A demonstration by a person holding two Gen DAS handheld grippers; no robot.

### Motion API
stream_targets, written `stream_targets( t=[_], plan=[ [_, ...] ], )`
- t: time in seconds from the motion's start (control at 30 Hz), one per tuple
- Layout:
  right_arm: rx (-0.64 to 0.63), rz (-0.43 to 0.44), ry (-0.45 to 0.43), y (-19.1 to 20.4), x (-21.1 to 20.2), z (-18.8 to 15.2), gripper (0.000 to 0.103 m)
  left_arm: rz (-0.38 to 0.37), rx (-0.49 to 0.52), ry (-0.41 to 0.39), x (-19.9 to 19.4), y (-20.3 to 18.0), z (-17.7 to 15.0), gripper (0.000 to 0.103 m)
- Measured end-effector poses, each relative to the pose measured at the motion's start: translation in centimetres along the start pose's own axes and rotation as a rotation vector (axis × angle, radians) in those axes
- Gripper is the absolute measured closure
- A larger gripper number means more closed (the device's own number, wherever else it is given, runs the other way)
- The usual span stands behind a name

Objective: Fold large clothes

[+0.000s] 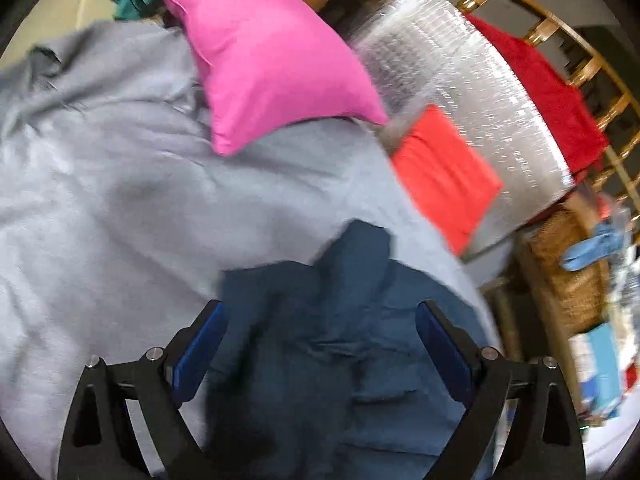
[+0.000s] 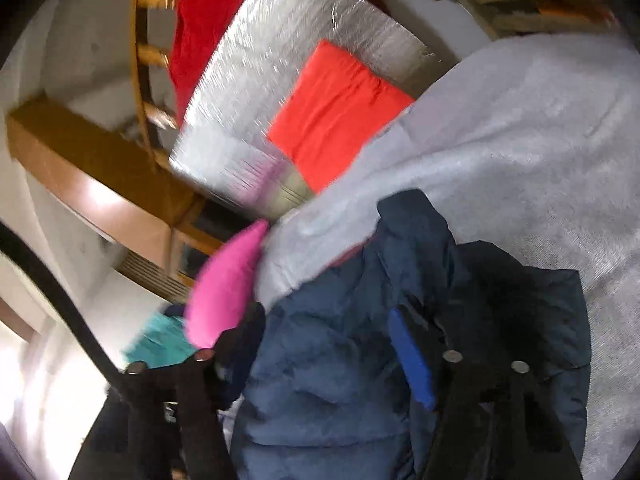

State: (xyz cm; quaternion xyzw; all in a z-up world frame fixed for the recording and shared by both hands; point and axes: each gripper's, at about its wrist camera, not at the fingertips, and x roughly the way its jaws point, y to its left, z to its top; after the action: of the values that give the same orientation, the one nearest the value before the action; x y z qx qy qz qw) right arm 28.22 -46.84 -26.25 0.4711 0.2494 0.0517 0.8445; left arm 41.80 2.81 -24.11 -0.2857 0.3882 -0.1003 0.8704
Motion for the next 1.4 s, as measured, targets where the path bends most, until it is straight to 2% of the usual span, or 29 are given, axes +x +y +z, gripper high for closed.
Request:
stream_targets(
  t=[0.1, 0.17, 0.27, 0.33, 0.4, 0.47, 0.53, 0.6, 0.73, 0.83, 1.03, 1.17, 1.3, 1.4],
  plan=[
    [-0.06, -0.102, 0.0, 1.1, 1.1, 0.2, 0.039, 0.165, 0.049, 0.001, 0.5, 0.5, -0.2, 0.008],
    [-0.084, -0.191, 0.019, 0.9, 2.3, 0.6, 0.039, 0.226, 0.089, 0.021, 0.9, 0.6, -0.7, 0.008],
    [-0.025, -0.311, 0.087, -2.2, 5.2, 1.0, 0.038, 0.29, 0.168, 0.043, 1.5, 0.4, -1.4, 0.008],
    [0.038, -0.327, 0.135, -4.0, 6.5, 1.0, 0.038, 0.331, 0.258, 0.031, 1.5, -0.4, -2.0, 0.008],
    [0.036, -0.341, 0.12, -3.5, 6.1, 1.2, 0.038, 0.344, 0.349, 0.016, 1.3, -1.4, -2.6, 0.008],
    [-0.023, -0.364, 0.093, -1.6, 5.4, 1.1, 0.037, 0.361, 0.445, -0.007, 1.0, -2.4, -3.2, 0.008],
    [-0.103, -0.336, 0.071, 0.8, 4.8, 0.6, 0.037, 0.364, 0.522, -0.036, 0.6, -3.3, -3.7, 0.008],
    [-0.179, -0.293, 0.079, 3.5, 4.9, -0.4, 0.037, 0.345, 0.556, -0.051, 0.2, -4.0, -3.9, 0.008],
    [-0.285, -0.282, 0.141, 7.4, 7.8, -2.3, 0.039, 0.314, 0.591, -0.084, -0.6, -4.9, -3.8, 0.008],
    [-0.324, -0.344, 0.196, 8.6, 11.7, -2.8, 0.039, 0.308, 0.602, -0.108, -1.2, -5.0, -3.6, 0.008],
    [-0.319, -0.505, 0.324, 6.8, 18.7, -2.7, 0.037, 0.305, 0.582, -0.119, -1.4, -4.9, -3.0, 0.008],
    [-0.333, -0.513, 0.307, 8.2, 18.7, -2.1, 0.038, 0.313, 0.574, -0.127, -1.6, -4.6, -2.8, 0.008],
    [-0.404, -0.389, 0.281, 12.0, 17.4, -3.1, 0.039, 0.318, 0.575, -0.134, -1.8, -4.5, -2.7, 0.008],
    [-0.461, -0.28, 0.315, 15.3, 18.1, -4.7, 0.042, 0.326, 0.572, -0.141, -2.1, -4.2, -2.6, 0.008]
  ],
)
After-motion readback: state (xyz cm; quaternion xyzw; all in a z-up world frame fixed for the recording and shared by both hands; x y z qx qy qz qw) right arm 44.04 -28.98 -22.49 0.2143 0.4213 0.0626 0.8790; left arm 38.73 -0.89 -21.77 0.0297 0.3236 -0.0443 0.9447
